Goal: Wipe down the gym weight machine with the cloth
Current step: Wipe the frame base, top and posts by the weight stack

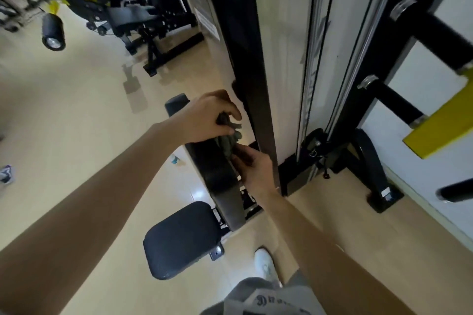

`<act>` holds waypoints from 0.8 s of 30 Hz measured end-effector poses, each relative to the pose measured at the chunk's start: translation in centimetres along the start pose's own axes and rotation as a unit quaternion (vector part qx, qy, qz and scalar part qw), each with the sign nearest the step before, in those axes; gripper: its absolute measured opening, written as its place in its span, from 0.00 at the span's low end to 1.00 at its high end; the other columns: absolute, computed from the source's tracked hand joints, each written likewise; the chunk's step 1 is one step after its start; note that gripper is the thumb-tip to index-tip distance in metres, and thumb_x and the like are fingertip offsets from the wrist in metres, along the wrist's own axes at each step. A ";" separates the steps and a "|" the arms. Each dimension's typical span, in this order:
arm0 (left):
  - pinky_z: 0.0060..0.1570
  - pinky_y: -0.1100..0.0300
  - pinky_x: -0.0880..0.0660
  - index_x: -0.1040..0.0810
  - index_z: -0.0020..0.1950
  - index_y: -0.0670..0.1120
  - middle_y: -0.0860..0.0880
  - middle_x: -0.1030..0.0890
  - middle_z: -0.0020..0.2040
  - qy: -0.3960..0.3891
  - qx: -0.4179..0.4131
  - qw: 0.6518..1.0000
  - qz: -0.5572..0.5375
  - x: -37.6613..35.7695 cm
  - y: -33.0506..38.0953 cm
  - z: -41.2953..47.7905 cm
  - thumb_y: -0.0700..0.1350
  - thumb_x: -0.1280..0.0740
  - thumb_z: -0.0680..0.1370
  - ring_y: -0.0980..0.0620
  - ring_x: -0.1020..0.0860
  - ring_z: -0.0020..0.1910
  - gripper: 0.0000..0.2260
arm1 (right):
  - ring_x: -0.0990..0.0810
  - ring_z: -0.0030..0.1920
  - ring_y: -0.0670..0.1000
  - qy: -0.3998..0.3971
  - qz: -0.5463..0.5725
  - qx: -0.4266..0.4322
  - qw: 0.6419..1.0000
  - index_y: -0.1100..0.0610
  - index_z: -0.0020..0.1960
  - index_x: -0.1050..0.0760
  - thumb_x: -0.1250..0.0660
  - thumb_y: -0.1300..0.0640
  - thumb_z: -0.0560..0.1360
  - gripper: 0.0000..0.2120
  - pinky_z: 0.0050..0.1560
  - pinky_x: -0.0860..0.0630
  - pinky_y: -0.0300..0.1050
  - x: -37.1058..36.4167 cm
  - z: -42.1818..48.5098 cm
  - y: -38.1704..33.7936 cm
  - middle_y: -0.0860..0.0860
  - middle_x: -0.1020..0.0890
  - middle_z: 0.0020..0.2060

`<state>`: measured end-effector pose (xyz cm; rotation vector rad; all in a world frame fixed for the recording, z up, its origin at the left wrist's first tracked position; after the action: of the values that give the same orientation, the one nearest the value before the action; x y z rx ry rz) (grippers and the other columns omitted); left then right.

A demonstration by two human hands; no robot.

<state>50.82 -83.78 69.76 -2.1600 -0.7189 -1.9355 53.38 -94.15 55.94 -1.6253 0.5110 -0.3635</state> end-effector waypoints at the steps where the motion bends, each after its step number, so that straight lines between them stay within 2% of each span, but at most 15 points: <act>1: 0.56 0.56 0.28 0.17 0.57 0.52 0.52 0.22 0.54 0.004 -0.004 1.000 0.001 0.0 0.3 -0.1 0.49 0.26 0.75 0.52 0.24 0.53 0.11 | 0.15 0.46 0.56 0.005 -0.005 -0.007 1.000 0.34 0.50 0.19 0.32 0.49 0.75 0.10 0.45 0.19 0.64 0.1 0.0 0.5 0.48 0.14 0.44; 3: 0.53 0.55 0.28 0.18 0.54 0.53 0.54 0.21 0.52 0.007 0.004 0.999 0.036 -0.1 0.7 -0.2 0.51 0.26 0.75 0.51 0.24 0.54 0.09 | 0.14 0.47 0.53 0.006 0.006 -0.009 1.000 0.38 0.52 0.19 0.30 0.54 0.75 0.11 0.48 0.18 0.63 0.6 0.2 1.0 0.48 0.13 0.45; 5: 0.49 0.55 0.30 0.17 0.51 0.55 0.54 0.22 0.50 0.037 0.035 0.996 0.074 0.2 0.1 -0.6 0.54 0.27 0.74 0.50 0.25 0.53 0.08 | 0.14 0.50 0.50 0.009 0.030 -0.011 0.999 0.39 0.56 0.20 0.30 0.62 0.76 0.18 0.52 0.17 0.58 1.0 0.2 0.4 0.47 0.14 0.48; 7: 0.48 0.57 0.33 0.17 0.49 0.54 0.53 0.24 0.49 0.091 0.095 0.990 0.050 1.1 -1.1 -1.4 0.55 0.24 0.72 0.51 0.25 0.49 0.10 | 0.16 0.52 0.46 0.019 0.011 0.043 0.999 0.46 0.62 0.22 0.30 0.66 0.75 0.21 0.53 0.19 0.43 1.6 0.1 -1.5 0.47 0.15 0.51; 8: 0.47 0.59 0.34 0.17 0.48 0.53 0.53 0.24 0.47 0.114 0.118 0.986 0.031 1.4 -1.6 -1.8 0.55 0.22 0.70 0.52 0.25 0.47 0.11 | 0.17 0.52 0.46 0.029 -0.034 0.088 0.995 0.50 0.65 0.23 0.29 0.66 0.74 0.22 0.52 0.23 0.33 1.9 0.0 -2.8 0.48 0.16 0.52; 9: 0.46 0.59 0.35 0.17 0.47 0.52 0.54 0.24 0.45 0.130 0.129 0.983 0.022 1.6 -1.8 -2.1 0.54 0.21 0.69 0.52 0.25 0.45 0.11 | 0.19 0.52 0.48 0.044 -0.082 0.131 0.987 0.53 0.67 0.24 0.29 0.66 0.74 0.23 0.52 0.26 0.28 2.0 -0.2 -4.2 0.49 0.16 0.53; 10: 0.44 0.60 0.36 0.17 0.46 0.50 0.55 0.23 0.42 0.140 0.133 0.981 0.020 1.6 -1.8 -2.5 0.53 0.21 0.69 0.52 0.26 0.43 0.11 | 0.20 0.54 0.50 0.053 -0.110 0.168 0.978 0.55 0.69 0.25 0.28 0.65 0.74 0.24 0.55 0.27 0.29 2.1 -0.3 -5.3 0.51 0.17 0.55; 12: 0.44 0.60 0.35 0.16 0.45 0.49 0.57 0.23 0.39 0.164 0.129 0.978 0.019 1.9 -1.4 -3.6 0.50 0.21 0.70 0.54 0.27 0.43 0.09 | 0.22 0.61 0.53 0.043 -0.120 0.232 0.964 0.58 0.72 0.28 0.29 0.64 0.75 0.26 0.64 0.26 0.41 1.4 -0.4 -6.9 0.54 0.19 0.61; 14: 0.50 0.58 0.29 0.15 0.48 0.50 0.57 0.19 0.43 0.183 0.133 0.974 0.007 1.8 -1.1 -5.1 0.50 0.24 0.72 0.52 0.23 0.48 0.07 | 0.23 0.64 0.55 0.004 -0.142 0.274 0.951 0.58 0.75 0.31 0.31 0.62 0.78 0.26 0.67 0.26 0.51 -0.2 -0.4 -7.6 0.56 0.23 0.66; 15: 0.55 0.57 0.28 0.15 0.51 0.52 0.55 0.17 0.49 0.193 0.141 0.971 -0.002 1.5 -1.1 -6.0 0.51 0.26 0.74 0.51 0.22 0.53 0.08 | 0.24 0.63 0.56 -0.003 -0.169 0.294 0.941 0.57 0.76 0.31 0.33 0.61 0.79 0.25 0.66 0.25 0.52 -0.7 -0.3 -7.7 0.56 0.24 0.67; 17: 0.62 0.59 0.32 0.15 0.55 0.53 0.54 0.18 0.59 0.223 0.172 0.959 -0.033 0.8 -1.2 -8.1 0.55 0.30 0.75 0.52 0.23 0.59 0.12 | 0.25 0.63 0.55 -0.007 -0.194 0.299 0.934 0.55 0.74 0.29 0.35 0.57 0.81 0.21 0.66 0.26 0.51 -1.3 0.4 -7.2 0.56 0.25 0.68; 19: 0.63 0.62 0.35 0.16 0.57 0.53 0.54 0.20 0.63 0.259 0.215 0.939 -0.071 -0.1 -1.2 -10.2 0.57 0.32 0.74 0.52 0.26 0.62 0.15 | 0.26 0.66 0.52 -0.045 -0.170 0.244 0.954 0.54 0.72 0.26 0.36 0.56 0.82 0.19 0.71 0.30 0.46 -1.4 1.2 -5.8 0.55 0.24 0.67; 21: 0.64 0.65 0.36 0.17 0.60 0.53 0.55 0.22 0.66 0.280 0.248 0.923 -0.096 -1.0 -0.5 -11.9 0.58 0.32 0.75 0.50 0.26 0.64 0.17 | 0.26 0.68 0.53 -0.041 -0.181 0.224 0.957 0.55 0.71 0.26 0.35 0.61 0.80 0.19 0.72 0.35 0.37 -1.0 1.2 -5.0 0.57 0.23 0.67; 22: 0.65 0.66 0.36 0.17 0.61 0.53 0.55 0.23 0.67 0.287 0.258 0.916 -0.107 -1.5 -0.1 -12.6 0.58 0.32 0.75 0.51 0.27 0.66 0.18 | 0.24 0.66 0.54 -0.028 -0.163 0.223 0.961 0.59 0.70 0.26 0.33 0.64 0.79 0.20 0.71 0.34 0.35 -0.7 1.1 -4.7 0.58 0.21 0.65; 24: 0.68 0.64 0.35 0.18 0.64 0.52 0.55 0.24 0.69 0.301 0.274 0.905 -0.125 -2.3 0.9 -13.6 0.58 0.31 0.75 0.52 0.28 0.68 0.20 | 0.19 0.60 0.55 -0.001 -0.106 0.224 0.969 0.64 0.67 0.24 0.31 0.68 0.77 0.18 0.66 0.25 0.44 -0.1 0.9 -3.7 0.60 0.18 0.58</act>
<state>38.98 -90.85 69.82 -1.1030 -1.2491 -2.0208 54.20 -93.09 59.52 -1.2401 0.2278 -0.5920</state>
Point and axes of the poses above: each hand's wrist, its own z-axis towards the middle knuckle, its own x-axis out of the back of the hand, y = z × x, the point moved 9 cm from there along z, towards the middle knuckle
